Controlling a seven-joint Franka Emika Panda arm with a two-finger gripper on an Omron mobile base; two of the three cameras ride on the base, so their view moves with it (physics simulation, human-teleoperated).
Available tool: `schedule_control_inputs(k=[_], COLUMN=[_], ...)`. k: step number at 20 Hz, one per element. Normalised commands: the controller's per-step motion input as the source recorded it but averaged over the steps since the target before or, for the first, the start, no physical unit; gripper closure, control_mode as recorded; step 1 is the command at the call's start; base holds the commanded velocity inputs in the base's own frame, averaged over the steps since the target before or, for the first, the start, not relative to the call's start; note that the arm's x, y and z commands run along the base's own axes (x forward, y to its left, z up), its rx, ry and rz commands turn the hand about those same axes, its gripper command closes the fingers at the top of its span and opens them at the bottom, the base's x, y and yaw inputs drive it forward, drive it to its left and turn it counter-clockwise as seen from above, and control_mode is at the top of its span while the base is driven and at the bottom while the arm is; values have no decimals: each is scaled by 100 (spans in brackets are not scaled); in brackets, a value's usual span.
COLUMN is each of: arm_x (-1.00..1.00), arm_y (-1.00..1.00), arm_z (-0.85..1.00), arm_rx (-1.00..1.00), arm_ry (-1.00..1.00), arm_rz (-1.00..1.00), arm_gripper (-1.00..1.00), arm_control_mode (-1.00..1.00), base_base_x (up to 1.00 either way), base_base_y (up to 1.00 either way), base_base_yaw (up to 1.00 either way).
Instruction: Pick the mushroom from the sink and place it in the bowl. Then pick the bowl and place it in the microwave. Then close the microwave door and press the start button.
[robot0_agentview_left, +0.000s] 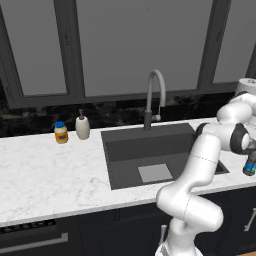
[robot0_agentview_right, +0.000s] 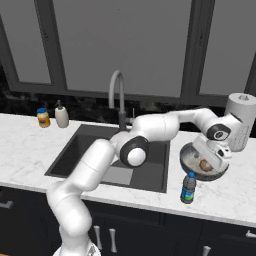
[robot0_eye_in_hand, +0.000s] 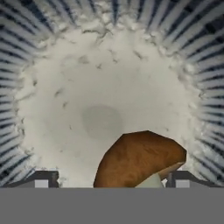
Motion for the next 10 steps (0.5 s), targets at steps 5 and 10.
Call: schedule_control_inputs(k=[5,10], arm_x=[-25,26], arm_y=[21,44], arm_z=[49,16], arm_rx=[0,0], arm_ry=[-21,-8], arm_rz=[0,-3], arm_gripper=[-100,-100], arm_control_mode=[-100,-100], base_base_x=[0,0], base_base_y=[0,0], base_base_yaw=[0,0])
